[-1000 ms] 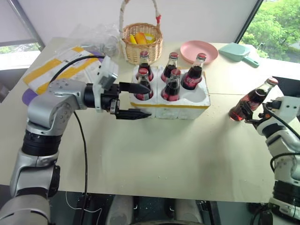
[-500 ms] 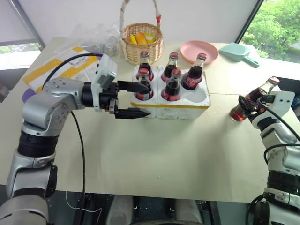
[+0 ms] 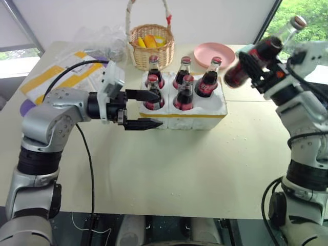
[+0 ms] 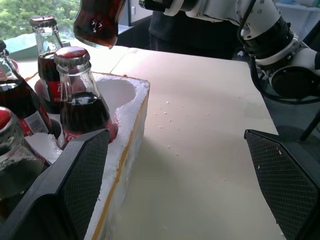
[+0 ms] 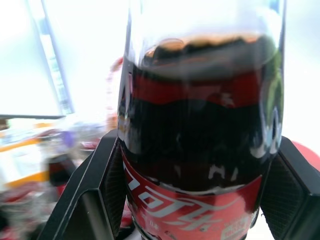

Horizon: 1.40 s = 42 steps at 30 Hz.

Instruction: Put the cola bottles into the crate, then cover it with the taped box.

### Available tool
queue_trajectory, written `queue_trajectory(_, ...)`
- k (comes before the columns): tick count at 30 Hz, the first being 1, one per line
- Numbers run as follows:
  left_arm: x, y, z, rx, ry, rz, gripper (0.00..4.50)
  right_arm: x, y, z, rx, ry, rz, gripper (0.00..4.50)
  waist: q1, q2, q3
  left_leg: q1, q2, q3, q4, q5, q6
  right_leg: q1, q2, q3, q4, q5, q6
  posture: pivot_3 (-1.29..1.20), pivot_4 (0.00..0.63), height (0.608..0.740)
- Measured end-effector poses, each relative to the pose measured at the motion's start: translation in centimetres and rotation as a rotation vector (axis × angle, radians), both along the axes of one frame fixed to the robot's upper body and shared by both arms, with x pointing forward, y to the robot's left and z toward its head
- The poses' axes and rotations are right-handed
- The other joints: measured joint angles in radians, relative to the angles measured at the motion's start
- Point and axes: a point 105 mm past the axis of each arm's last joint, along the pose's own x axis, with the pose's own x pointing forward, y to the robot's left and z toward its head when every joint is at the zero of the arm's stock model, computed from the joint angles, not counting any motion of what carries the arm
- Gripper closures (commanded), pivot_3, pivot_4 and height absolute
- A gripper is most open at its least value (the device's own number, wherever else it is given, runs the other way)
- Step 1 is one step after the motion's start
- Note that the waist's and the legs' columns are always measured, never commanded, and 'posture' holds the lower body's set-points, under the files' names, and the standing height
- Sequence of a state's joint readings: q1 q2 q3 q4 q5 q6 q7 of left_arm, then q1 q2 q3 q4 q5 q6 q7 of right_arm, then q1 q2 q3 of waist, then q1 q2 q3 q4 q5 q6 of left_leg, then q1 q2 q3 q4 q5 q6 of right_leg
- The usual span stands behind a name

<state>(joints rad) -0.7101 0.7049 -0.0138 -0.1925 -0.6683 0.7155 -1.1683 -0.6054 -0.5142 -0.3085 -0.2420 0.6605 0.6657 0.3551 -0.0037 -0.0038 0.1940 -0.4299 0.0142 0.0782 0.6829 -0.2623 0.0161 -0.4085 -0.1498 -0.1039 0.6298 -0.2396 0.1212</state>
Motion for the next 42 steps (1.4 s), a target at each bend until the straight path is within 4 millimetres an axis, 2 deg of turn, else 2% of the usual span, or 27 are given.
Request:
queue_trajectory(4, 0.0, 0.0, 0.0, 0.000, -0.005, 0.009, 0.00, 0.2, 1.7, -2.3, -0.057, 0.081, 0.064, 1.71, 0.002, 0.000, 0.000, 0.000, 0.000, 0.000, 0.000, 0.000, 0.000, -0.001, 0.000, 0.000, 0.000, 0.000, 0.000, 0.00, 0.150, 0.740)
queue_trajectory(7, 0.0, 0.3, 0.0, -0.002, -0.008, 0.023, 0.00, 0.2, 2.0, -3.7, -0.079, 0.122, 0.083, 1.71, 0.002, 0.000, 0.000, 0.000, 0.000, 0.000, 0.000, 0.000, 0.000, -0.001, 0.001, 0.000, 0.000, 0.000, 0.000, 0.00, 0.150, 0.740)
queue_trajectory(15, -0.1, 0.6, 0.1, -0.006, -0.013, 0.036, 0.00, 0.3, 3.3, -5.6, -0.186, 0.153, 0.124, 1.71, -0.008, 0.000, 0.000, 0.000, 0.000, 0.000, 0.000, 0.000, 0.000, -0.001, 0.001, 0.000, 0.000, 0.000, 0.000, 0.00, 0.150, 0.740)
queue_trajectory(20, -0.1, 0.6, 0.1, -0.006, -0.015, 0.035, 0.00, 1.5, 3.8, -8.7, -0.323, 0.245, 0.141, 1.71, -0.010, 0.000, 0.000, 0.000, 0.000, 0.000, 0.000, 0.000, 0.000, -0.001, 0.001, 0.000, 0.000, 0.000, 0.000, 0.00, 0.150, 0.740)
queue_trajectory(22, -0.1, 0.6, 0.1, -0.007, -0.015, 0.035, 0.00, 1.8, 4.0, -8.4, -0.344, 0.245, 0.157, 0.64, -0.012, 0.000, 0.000, 0.000, 0.001, 0.000, 0.000, 0.000, 0.000, -0.001, 0.001, 0.000, 0.000, 0.000, 0.000, 0.00, 0.150, 0.740)
queue_trajectory(24, -0.1, 0.6, 0.1, -0.007, -0.016, 0.035, 0.00, 2.0, 4.0, -8.4, -0.353, 0.251, 0.165, 0.03, -0.012, 0.000, 0.000, 0.001, 0.001, 0.000, 0.000, 0.000, 0.000, 0.000, 0.001, 0.000, 0.000, 0.000, 0.000, 0.00, 0.150, 0.740)
queue_trajectory(29, -0.2, 0.6, 0.1, -0.004, -0.024, 0.039, 0.00, 2.0, 3.8, -8.4, -0.364, 0.263, 0.182, 0.03, -0.011, -0.001, 0.000, 0.002, 0.001, 0.000, 0.000, 0.000, 0.000, 0.000, 0.001, 0.000, 0.001, 0.000, 0.000, 0.00, 0.150, 0.740)
queue_trajectory(32, -0.3, 1.4, -0.3, 0.014, -0.028, 0.080, 0.00, 1.4, 2.8, -7.5, -0.352, 0.274, 0.200, 0.03, -0.009, 0.000, 0.000, 0.001, 0.001, 0.000, 0.000, 0.000, 0.000, 0.000, 0.000, 0.000, 0.001, 0.000, 0.000, 0.00, 0.150, 0.740)
queue_trajectory(38, 0.5, 5.4, 0.3, 0.039, -0.118, 0.329, 0.00, -1.9, 0.1, -2.1, -0.396, 0.152, 0.231, 0.03, -0.004, 0.000, 0.000, 0.001, 0.001, 0.000, -0.001, 0.000, 0.001, 0.000, 0.000, 0.000, 0.000, 0.000, 0.000, 0.00, 0.150, 0.740)
queue_trajectory(42, 2.0, 10.3, -0.3, 0.143, -0.222, 0.637, 0.00, -4.1, -2.4, 0.9, -0.391, 0.117, 0.245, 0.03, -0.006, 0.000, 0.000, 0.001, 0.001, 0.000, -0.001, -0.003, 0.005, 0.000, 0.000, 0.000, 0.000, 0.000, 0.000, 0.00, 0.150, 0.740)
